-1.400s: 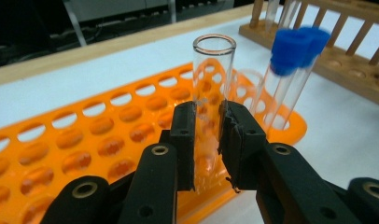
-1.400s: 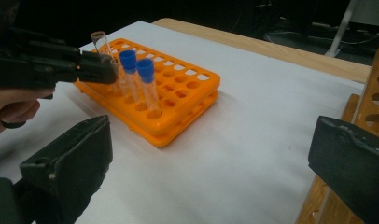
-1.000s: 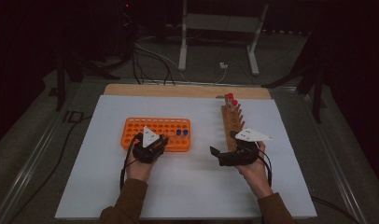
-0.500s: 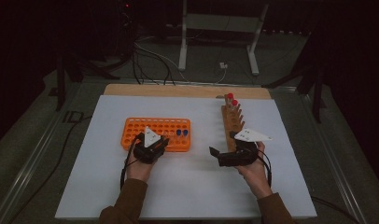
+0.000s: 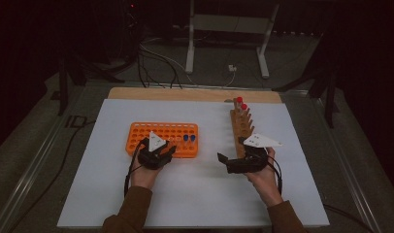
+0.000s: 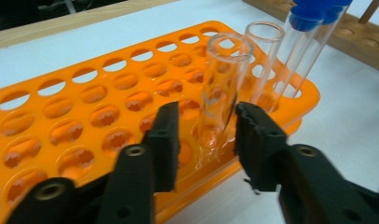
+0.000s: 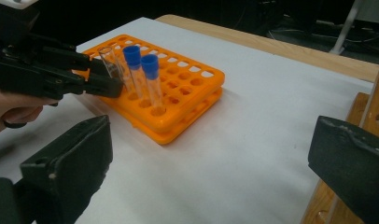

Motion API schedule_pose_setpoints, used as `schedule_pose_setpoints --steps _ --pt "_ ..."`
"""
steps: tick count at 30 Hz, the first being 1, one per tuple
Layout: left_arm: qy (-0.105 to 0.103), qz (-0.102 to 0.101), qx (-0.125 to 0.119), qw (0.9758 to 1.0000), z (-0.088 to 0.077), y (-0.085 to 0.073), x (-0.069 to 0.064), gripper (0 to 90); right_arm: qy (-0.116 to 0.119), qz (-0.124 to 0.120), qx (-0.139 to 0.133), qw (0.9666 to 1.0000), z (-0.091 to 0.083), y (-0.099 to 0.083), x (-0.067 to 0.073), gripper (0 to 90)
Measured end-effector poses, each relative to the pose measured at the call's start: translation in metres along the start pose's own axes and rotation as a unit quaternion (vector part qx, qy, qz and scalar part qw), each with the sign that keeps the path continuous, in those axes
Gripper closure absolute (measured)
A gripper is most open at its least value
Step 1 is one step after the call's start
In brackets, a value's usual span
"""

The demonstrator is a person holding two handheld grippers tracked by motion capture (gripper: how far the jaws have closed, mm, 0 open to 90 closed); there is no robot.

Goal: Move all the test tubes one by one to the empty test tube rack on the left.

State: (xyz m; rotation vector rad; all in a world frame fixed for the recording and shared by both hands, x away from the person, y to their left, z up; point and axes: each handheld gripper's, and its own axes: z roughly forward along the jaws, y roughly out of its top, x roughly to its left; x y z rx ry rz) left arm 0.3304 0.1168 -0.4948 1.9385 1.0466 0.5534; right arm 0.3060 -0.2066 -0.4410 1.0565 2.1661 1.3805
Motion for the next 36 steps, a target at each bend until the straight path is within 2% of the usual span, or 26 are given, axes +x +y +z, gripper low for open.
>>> schedule_pose_setpoints --steps 3,7,12,16,18,22,28,33,36 --pt "-0.004 -0.015 -0.012 0.9998 -0.005 -0.001 0.004 52.2 0.000 0.001 -0.001 1.0000 0.000 0.000 -0.001 0.4" --pt "-0.004 -0.026 -0.027 0.9993 -0.014 0.000 0.006 36.3 -0.001 0.001 -0.001 1.0000 0.000 0.000 -0.001 0.4" --pt "-0.012 -0.048 -0.051 0.9975 -0.026 0.002 0.008 16.7 -0.002 0.002 -0.001 1.0000 0.000 0.000 -0.001 0.4" --pt "-0.021 -0.052 -0.062 0.9965 -0.034 0.001 0.009 5.3 -0.003 0.002 -0.001 1.0000 0.000 0.001 -0.002 0.4" --pt "-0.020 -0.046 -0.064 0.9967 -0.039 0.001 0.009 3.9 -0.004 0.002 -0.001 1.0000 -0.001 0.001 -0.003 0.4" --pt "-0.006 -0.038 -0.071 0.9967 -0.047 0.001 0.006 2.6 -0.010 0.003 -0.002 0.9999 -0.002 0.002 -0.006 0.4" --pt "-0.011 -0.033 -0.079 0.9963 -0.058 -0.001 0.003 0.3 -0.023 0.006 -0.006 0.9997 -0.004 0.007 -0.013 0.4" --pt "-0.015 -0.041 -0.080 0.9958 -0.062 -0.006 0.003 0.3 -0.035 0.008 -0.009 0.9993 -0.005 0.014 -0.020 0.4" --pt "-0.011 -0.040 -0.073 0.9965 -0.062 -0.008 0.002 0.3 -0.042 0.010 -0.013 0.9990 -0.005 0.020 -0.025 0.4"
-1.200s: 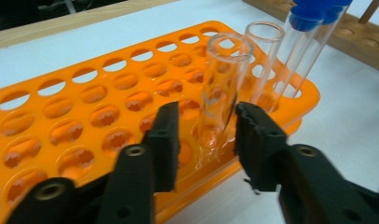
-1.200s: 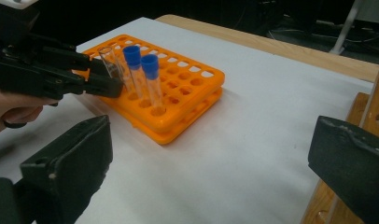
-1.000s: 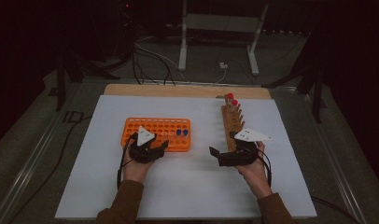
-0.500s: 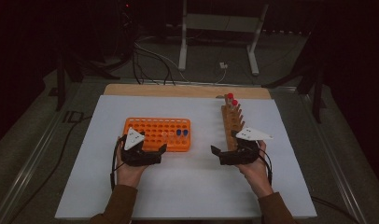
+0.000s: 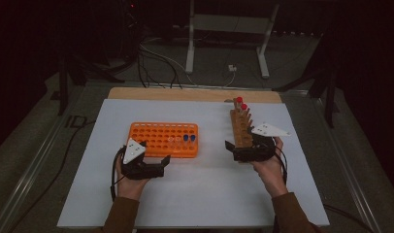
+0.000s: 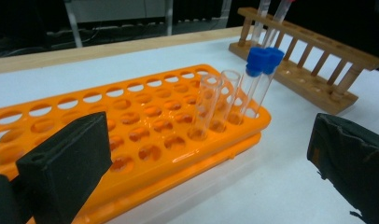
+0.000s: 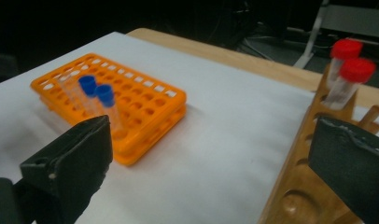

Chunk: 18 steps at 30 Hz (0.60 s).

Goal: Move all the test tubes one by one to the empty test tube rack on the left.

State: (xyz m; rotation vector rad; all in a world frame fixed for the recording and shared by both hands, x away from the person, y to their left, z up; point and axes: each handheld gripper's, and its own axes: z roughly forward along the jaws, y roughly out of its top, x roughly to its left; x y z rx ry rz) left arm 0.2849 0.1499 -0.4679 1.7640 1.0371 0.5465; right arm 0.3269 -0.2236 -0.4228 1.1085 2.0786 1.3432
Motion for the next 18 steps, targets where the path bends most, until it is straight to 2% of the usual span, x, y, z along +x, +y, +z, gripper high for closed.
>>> schedule_pose_setpoints --steps 9,15,18 --pt "0.004 0.008 0.005 0.9999 0.003 -0.002 -0.004 0.3 -0.023 0.007 -0.005 0.9997 0.006 0.015 -0.015 0.4" --pt "0.006 0.003 0.001 1.0000 0.002 -0.002 -0.003 0.4 -0.044 0.013 -0.002 0.9989 0.013 0.022 -0.030 0.4" --pt "0.009 0.005 0.004 0.9999 0.003 -0.002 -0.003 0.4 -0.042 0.028 -0.003 0.9987 0.016 0.026 -0.038 0.4"
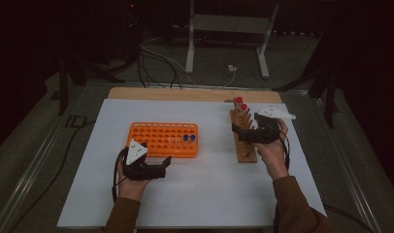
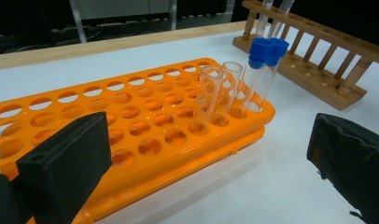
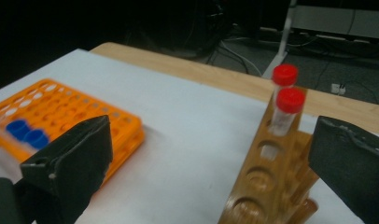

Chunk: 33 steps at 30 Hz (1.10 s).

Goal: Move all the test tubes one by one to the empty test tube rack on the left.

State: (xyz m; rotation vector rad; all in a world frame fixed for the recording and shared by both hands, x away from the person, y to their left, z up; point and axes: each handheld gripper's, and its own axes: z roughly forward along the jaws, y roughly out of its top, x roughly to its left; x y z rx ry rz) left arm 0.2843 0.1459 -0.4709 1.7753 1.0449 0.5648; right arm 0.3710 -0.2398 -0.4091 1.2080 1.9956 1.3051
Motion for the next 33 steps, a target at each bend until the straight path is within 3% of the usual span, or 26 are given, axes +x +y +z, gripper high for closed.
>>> schedule_pose_setpoints --steps 11,18,25,28,33 --pt "0.004 -0.008 -0.008 0.9999 -0.002 0.000 0.001 0.4 -0.039 0.016 -0.011 0.9991 0.012 0.019 -0.021 4.5" --pt "0.007 -0.011 -0.011 0.9999 -0.004 0.000 0.001 0.4 -0.059 0.029 0.005 0.9978 0.028 0.022 -0.036 7.8" --pt "0.009 -0.015 -0.015 0.9997 -0.006 -0.001 0.003 0.5 -0.075 0.043 0.028 0.9959 0.049 0.012 -0.047 25.0" --pt "0.010 -0.016 -0.015 0.9997 -0.006 -0.001 0.003 0.5 -0.076 0.048 0.028 0.9955 0.056 0.009 -0.049 36.3" --pt "0.009 -0.016 -0.016 0.9997 -0.007 -0.001 0.003 0.5 -0.087 0.029 0.031 0.9953 0.065 0.007 -0.048 50.2"
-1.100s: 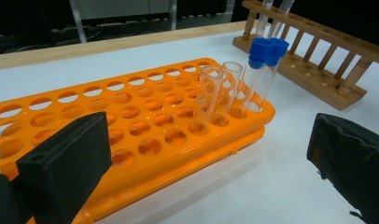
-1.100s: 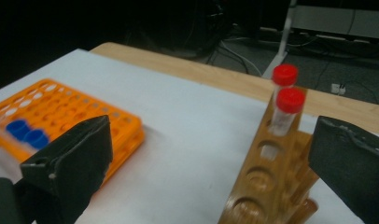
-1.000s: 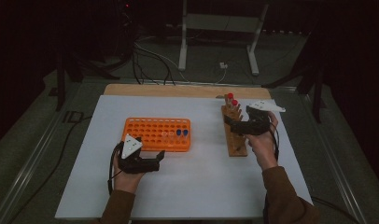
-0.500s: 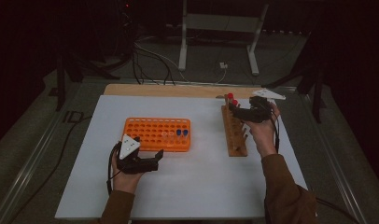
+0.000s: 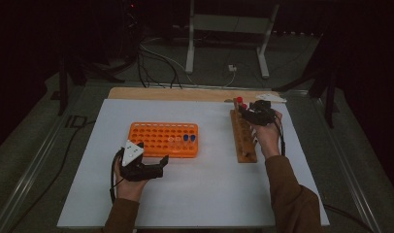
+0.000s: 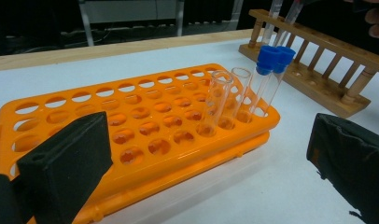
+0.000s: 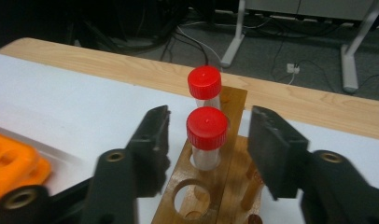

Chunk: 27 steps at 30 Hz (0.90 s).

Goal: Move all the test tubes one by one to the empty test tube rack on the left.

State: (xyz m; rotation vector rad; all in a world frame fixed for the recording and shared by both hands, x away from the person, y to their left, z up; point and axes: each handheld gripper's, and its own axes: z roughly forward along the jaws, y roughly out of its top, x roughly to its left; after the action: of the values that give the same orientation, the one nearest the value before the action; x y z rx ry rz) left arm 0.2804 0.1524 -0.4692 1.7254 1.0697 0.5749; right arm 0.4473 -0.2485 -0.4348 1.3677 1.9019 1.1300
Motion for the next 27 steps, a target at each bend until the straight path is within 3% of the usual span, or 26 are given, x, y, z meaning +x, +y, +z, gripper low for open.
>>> schedule_pose_setpoints --steps 14,27 --pt "0.003 -0.001 0.000 1.0000 -0.001 -0.001 0.002 0.5 -0.010 -0.002 0.023 0.9997 0.018 -0.004 0.003 69.5" --pt "0.002 0.002 0.003 1.0000 0.000 -0.001 0.000 0.6 -0.014 -0.002 0.007 0.9999 0.009 -0.002 0.003 70.6"
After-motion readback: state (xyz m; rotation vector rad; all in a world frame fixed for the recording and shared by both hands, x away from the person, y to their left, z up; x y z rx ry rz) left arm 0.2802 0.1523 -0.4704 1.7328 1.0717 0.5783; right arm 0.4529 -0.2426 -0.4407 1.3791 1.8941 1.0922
